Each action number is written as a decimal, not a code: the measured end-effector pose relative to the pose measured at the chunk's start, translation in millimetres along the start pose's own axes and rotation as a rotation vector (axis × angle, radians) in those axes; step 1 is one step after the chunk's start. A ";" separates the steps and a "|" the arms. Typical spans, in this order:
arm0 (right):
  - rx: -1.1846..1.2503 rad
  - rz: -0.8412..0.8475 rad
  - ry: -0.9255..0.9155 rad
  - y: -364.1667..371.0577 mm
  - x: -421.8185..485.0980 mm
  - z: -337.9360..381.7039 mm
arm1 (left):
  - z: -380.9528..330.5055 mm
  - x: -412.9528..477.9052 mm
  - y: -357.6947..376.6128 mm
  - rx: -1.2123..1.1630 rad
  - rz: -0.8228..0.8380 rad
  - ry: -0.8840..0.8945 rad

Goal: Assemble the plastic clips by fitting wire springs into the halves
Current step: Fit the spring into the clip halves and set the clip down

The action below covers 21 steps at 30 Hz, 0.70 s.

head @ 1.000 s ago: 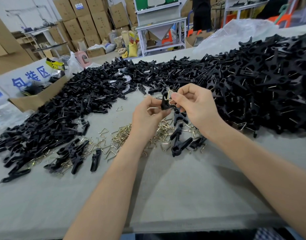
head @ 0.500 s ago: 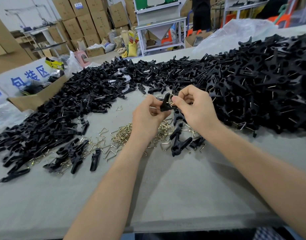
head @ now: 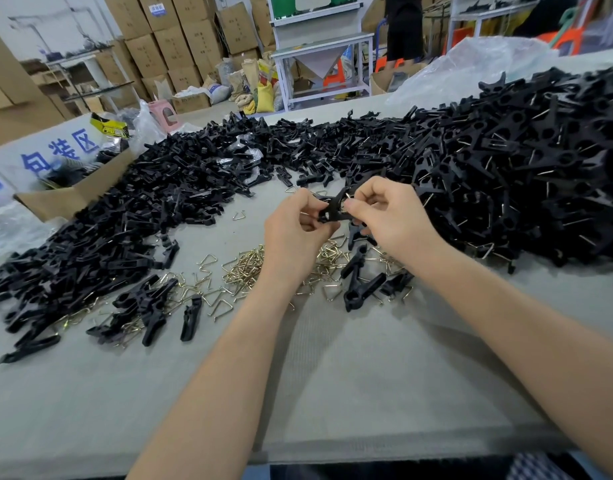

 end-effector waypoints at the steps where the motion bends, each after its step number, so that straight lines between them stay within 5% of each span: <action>1: 0.078 0.039 0.040 0.5 0.9 -2.7 | -0.1 -0.4 -0.3 0.006 0.001 0.002; 7: 0.693 0.357 0.211 7.6 2.3 -12.2 | -3.8 -1.0 0.2 -0.054 0.037 0.048; 17: 0.849 0.469 0.293 19.4 -0.5 -18.0 | -12.6 -4.2 3.3 -0.038 0.039 0.148; 21: 0.839 0.533 0.258 26.8 -2.1 -12.9 | -25.4 -8.6 5.1 0.208 0.025 0.280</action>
Point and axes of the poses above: each hand's wrist, its own x-axis towards the middle knuckle, its own y-axis out of the palm, z = x × y, the point moved 6 cm from there along x, towards the middle knuckle, and after that the axes turned 15 degrees about z, right-handed, at the moved point
